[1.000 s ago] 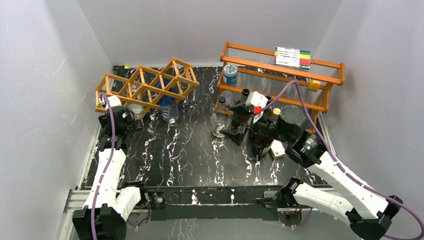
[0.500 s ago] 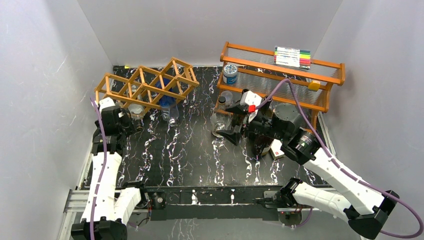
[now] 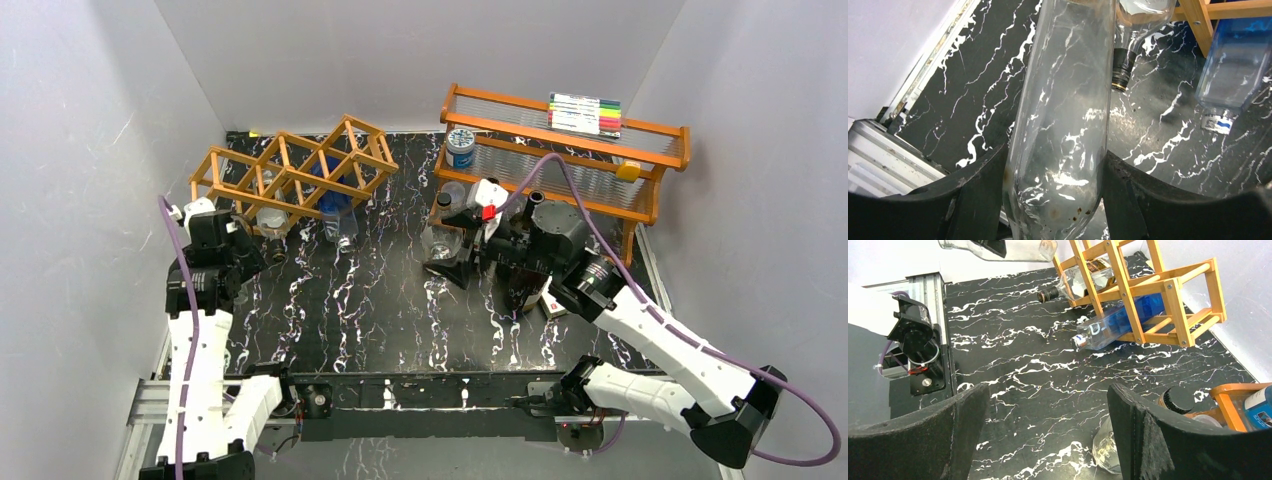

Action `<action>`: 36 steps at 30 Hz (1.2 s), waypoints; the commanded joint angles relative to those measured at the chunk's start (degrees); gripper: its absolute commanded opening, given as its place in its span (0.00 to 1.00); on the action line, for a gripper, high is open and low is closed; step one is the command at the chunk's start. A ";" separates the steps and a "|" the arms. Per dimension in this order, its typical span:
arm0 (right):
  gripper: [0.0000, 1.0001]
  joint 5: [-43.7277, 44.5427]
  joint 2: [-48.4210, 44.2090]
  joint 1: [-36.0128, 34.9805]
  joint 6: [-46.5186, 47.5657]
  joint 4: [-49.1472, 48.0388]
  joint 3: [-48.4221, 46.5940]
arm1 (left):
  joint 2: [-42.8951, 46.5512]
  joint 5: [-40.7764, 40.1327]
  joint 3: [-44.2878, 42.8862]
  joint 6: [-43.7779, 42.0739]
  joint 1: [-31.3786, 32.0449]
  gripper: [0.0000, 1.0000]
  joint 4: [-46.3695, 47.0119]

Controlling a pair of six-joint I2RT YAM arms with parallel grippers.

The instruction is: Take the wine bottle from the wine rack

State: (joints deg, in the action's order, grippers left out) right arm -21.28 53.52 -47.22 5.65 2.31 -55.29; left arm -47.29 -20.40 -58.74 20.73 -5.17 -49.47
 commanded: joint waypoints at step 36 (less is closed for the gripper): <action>0.98 7.47 18.85 -16.24 15.49 -4.09 -10.60 | 1.09 37.30 -8.06 -1.72 18.96 0.02 -13.01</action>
State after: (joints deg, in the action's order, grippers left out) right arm -17.06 69.78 -59.09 9.26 -0.19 -63.33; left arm -45.41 11.94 -63.72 20.08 11.09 -63.42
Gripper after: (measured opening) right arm 0.981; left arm 0.597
